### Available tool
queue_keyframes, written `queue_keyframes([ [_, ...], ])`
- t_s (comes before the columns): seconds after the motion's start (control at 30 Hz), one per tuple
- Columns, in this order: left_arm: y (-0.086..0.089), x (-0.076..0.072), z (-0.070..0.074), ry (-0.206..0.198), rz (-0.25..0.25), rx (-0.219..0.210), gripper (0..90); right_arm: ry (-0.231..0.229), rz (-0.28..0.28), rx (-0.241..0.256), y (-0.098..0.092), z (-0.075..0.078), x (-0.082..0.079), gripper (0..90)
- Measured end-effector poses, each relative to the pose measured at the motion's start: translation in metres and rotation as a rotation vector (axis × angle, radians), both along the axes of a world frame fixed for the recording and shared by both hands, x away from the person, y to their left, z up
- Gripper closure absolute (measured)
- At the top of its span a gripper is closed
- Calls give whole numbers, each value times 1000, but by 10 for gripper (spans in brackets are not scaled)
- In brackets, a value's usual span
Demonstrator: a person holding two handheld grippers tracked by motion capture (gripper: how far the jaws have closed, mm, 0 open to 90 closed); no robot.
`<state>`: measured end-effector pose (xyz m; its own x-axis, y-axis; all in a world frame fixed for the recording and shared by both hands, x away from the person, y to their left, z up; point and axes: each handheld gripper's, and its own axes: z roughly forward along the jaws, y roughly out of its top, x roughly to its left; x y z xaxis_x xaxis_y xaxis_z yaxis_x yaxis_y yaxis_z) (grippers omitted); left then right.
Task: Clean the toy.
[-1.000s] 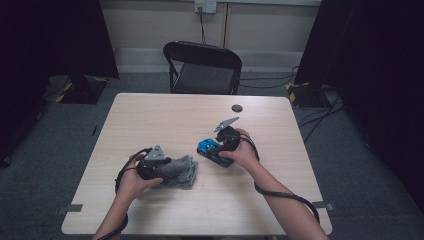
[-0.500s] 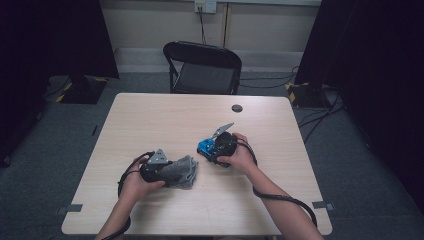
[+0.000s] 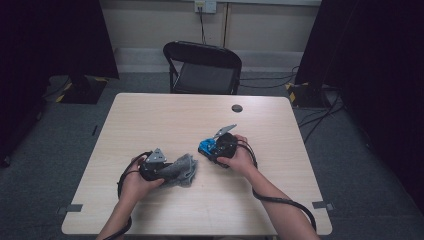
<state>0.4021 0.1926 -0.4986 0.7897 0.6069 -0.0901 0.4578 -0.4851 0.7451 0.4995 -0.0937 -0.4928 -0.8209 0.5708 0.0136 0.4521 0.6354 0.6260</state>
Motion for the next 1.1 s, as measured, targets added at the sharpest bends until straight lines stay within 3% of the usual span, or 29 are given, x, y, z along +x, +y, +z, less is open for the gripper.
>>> queue_keyframes([
  [0.63, 2, 2, 0, 7, -1, -16, 564, 9, -32, -8, -1, 2, -4, 261],
  [0.9, 0, 1, 3, 9, 29, 15, 615, 21, -29, -15, -5, 4, -7, 262],
  [1.0, 0, 0, 5, 36, 58, 3, 650, 25, -33, -1, -9, 6, -8, 263],
  [1.1, 1, 0, 7, 32, 80, 11, 676, 26, -35, 8, -11, 10, -10, 270],
])
